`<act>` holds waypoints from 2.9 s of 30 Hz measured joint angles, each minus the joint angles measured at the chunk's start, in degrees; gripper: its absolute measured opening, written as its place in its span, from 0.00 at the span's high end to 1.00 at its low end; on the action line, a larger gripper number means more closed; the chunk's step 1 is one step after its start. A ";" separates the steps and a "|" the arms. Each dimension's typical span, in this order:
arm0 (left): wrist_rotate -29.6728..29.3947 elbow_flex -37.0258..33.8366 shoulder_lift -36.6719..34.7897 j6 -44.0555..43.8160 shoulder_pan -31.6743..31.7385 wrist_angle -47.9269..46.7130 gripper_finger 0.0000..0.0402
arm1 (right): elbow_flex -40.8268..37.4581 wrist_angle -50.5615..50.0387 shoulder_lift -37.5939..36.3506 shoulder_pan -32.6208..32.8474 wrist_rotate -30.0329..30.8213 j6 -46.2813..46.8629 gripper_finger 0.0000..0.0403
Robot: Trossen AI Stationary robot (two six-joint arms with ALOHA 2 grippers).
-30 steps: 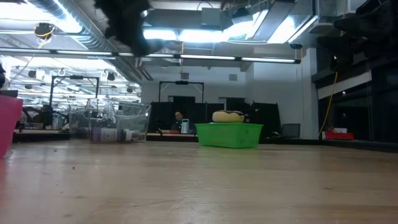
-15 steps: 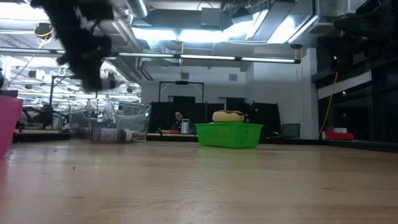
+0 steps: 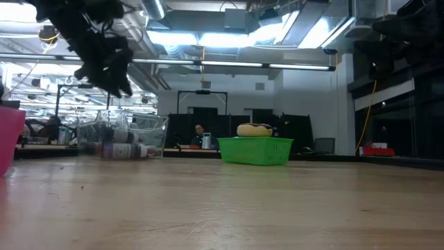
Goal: Pick & Place Food Item
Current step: Return to Home Position
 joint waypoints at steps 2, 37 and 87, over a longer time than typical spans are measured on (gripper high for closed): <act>0.87 0.00 -1.21 0.05 -0.22 2.50 0.46 | 0.00 0.00 0.00 0.02 -0.02 0.04 0.44; 12.89 0.11 -16.32 18.32 -43.05 39.31 0.52 | 0.00 19.75 9.73 4.63 -0.40 8.25 0.44; 33.17 -16.97 -47.47 20.85 -44.88 18.28 0.51 | 9.44 -9.76 0.04 8.01 -13.23 -5.30 0.44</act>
